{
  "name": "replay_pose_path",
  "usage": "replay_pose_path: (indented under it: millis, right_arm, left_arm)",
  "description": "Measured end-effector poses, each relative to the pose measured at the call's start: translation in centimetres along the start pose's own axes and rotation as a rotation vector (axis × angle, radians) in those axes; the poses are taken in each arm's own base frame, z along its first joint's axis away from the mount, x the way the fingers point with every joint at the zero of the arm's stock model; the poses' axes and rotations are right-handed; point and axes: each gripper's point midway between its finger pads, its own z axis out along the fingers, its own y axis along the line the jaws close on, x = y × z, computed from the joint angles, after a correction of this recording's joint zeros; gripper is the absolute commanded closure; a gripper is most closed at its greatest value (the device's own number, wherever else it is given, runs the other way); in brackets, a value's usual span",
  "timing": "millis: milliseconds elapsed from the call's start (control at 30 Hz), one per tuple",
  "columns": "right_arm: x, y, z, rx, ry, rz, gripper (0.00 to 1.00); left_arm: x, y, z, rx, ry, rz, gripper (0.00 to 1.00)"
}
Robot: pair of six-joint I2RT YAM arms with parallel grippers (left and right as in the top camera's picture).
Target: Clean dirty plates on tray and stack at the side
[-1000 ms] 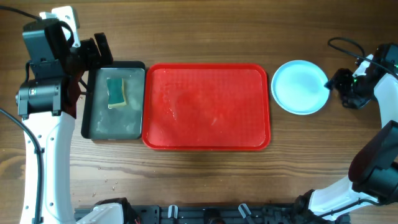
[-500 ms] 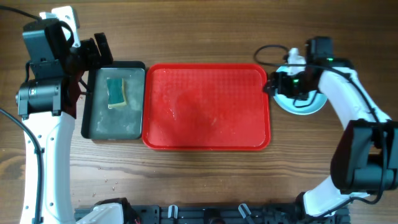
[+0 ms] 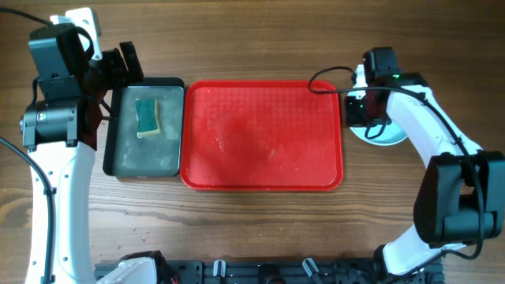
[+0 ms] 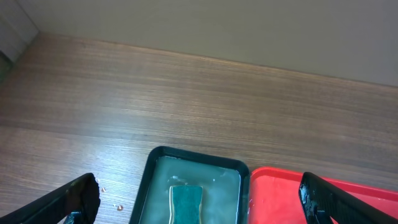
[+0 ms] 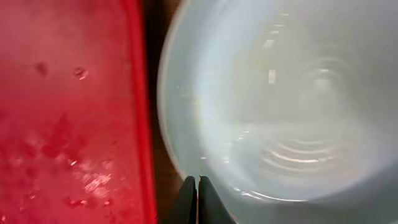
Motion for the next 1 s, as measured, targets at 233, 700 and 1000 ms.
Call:
replay_pose_path:
  millis: [233,700,1000]
  right_arm:
    - [2.4,-1.4,2.2,0.025,0.037,0.115,0.96]
    - [4.1,-0.9,-0.3,0.005,0.168,0.133,0.81]
    - [-3.1,1.6,-5.6,-0.134,-0.042,0.001,0.0]
  left_arm:
    - [0.0,0.0,0.0,0.0,0.0,0.0,0.0]
    - [0.0,0.0,0.0,0.0,0.0,0.0,0.0]
    - [0.0,0.0,0.0,0.0,0.0,0.0,0.0]
